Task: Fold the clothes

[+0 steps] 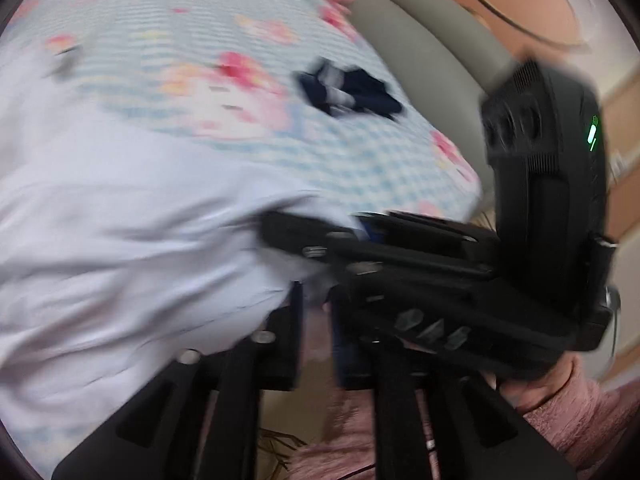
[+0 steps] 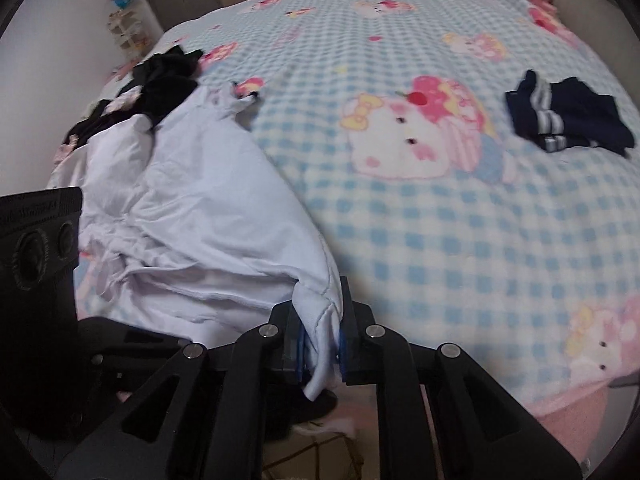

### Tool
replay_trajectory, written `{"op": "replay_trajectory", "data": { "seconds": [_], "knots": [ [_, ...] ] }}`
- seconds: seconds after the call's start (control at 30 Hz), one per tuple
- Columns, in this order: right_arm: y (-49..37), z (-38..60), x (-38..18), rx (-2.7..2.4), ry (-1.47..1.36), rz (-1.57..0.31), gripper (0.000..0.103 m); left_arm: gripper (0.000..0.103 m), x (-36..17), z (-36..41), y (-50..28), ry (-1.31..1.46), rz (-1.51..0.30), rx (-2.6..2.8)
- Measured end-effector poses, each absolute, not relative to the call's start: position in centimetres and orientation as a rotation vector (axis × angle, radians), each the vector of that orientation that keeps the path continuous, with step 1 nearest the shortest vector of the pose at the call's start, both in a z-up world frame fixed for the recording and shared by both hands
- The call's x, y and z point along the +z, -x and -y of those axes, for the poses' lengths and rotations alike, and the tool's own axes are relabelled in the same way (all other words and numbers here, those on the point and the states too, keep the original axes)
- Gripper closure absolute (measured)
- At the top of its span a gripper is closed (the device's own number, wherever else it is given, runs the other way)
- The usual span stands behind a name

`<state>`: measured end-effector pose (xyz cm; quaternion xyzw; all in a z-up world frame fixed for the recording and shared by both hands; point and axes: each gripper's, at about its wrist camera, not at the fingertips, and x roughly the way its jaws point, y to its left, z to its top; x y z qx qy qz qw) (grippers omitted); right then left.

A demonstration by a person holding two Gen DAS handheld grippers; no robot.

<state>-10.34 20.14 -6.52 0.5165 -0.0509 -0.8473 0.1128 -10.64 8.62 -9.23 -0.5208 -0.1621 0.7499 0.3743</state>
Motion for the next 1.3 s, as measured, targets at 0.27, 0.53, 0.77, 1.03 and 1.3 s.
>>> {"op": "replay_trajectory", "data": {
  "seconds": [0.27, 0.53, 0.77, 1.03, 1.3],
  "knots": [
    [13.8, -15.3, -9.7, -2.384, -1.504, 0.177, 0.048, 0.058, -10.6, 9.7, 9.4, 1.441, 0.791, 2.445],
    [16.8, -12.7, -13.6, -2.462, -1.65, -0.048, 0.055, 0.043, -14.8, 13.8, 9.8, 1.582, 0.978, 2.328],
    [13.5, -15.5, -12.5, -2.505, -1.564, -0.091, 0.099, 0.09, -12.3, 6.6, 10.1, 1.495, 0.746, 2.228],
    [12.4, -23.6, -8.0, -2.792, -1.529, -0.132, 0.1, 0.09, -10.7, -3.7, 9.9, 1.423, 0.546, 2.013],
    [9.4, -31.4, -7.0, -2.901, -1.632, -0.137, 0.1, 0.09, -10.8, -1.9, 7.2, 1.438, 0.573, 1.978]
  ]
}}
